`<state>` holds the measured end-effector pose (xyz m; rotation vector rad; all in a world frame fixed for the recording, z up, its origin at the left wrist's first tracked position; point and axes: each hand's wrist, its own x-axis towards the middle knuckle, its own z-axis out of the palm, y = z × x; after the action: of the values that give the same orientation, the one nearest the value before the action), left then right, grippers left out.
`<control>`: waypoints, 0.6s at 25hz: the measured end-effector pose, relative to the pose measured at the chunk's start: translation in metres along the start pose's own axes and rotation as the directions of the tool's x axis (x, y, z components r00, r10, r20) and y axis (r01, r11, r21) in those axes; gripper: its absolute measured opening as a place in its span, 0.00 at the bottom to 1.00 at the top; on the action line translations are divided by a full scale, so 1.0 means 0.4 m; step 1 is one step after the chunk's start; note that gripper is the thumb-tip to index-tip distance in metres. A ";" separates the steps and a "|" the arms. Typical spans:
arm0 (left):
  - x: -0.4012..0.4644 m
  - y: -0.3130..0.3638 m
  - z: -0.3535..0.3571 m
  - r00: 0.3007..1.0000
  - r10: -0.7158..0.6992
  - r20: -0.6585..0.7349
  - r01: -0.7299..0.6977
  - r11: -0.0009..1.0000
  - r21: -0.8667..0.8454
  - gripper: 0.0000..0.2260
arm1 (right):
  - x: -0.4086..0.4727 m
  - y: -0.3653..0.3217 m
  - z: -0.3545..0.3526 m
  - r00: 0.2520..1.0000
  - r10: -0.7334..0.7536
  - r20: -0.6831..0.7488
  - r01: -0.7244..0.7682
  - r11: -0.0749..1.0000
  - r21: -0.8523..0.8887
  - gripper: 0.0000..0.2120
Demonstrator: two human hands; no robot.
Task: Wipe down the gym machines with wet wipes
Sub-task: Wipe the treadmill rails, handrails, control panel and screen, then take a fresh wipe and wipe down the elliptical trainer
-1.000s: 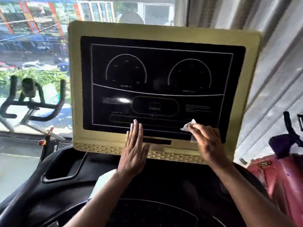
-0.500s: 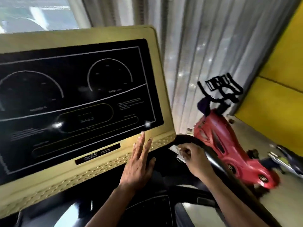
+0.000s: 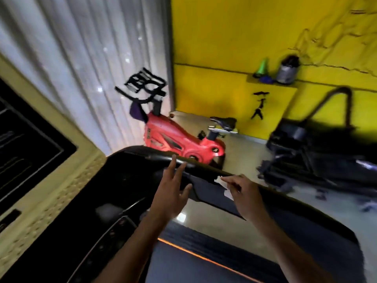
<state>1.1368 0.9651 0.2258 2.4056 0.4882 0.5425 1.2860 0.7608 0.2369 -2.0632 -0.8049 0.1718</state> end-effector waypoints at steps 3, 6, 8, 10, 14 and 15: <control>0.061 0.185 0.177 0.969 0.207 0.131 -0.201 0.978 -0.056 0.31 | -0.098 0.127 -0.202 0.974 0.154 -0.166 -0.145 0.987 0.065 0.06; 0.093 0.417 0.393 0.915 0.309 0.259 -0.280 0.949 -0.142 0.33 | -0.256 0.259 -0.435 0.888 0.292 -0.356 -0.283 0.956 0.078 0.10; 0.100 0.557 0.531 0.852 0.374 0.366 -0.327 0.927 -0.186 0.33 | -0.370 0.349 -0.565 0.798 0.366 -0.478 -0.391 0.919 0.052 0.10; 0.084 0.727 0.679 0.735 0.515 0.441 -0.439 0.857 -0.268 0.33 | -0.510 0.451 -0.695 0.678 0.464 -0.570 -0.520 0.851 0.073 0.06; 0.004 1.011 0.920 0.488 0.668 0.562 -0.548 0.736 -0.399 0.31 | -0.753 0.540 -0.865 0.404 0.579 -0.708 -0.679 0.709 0.192 0.08; -0.014 1.063 0.976 0.429 0.686 0.587 -0.555 0.713 -0.428 0.31 | -0.804 0.544 -0.896 0.369 0.585 -0.722 -0.704 0.684 0.194 0.10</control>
<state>1.4116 0.4577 0.2124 2.3164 -0.8287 -0.1295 1.2841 0.2323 0.2242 -2.2006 0.5839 -0.3248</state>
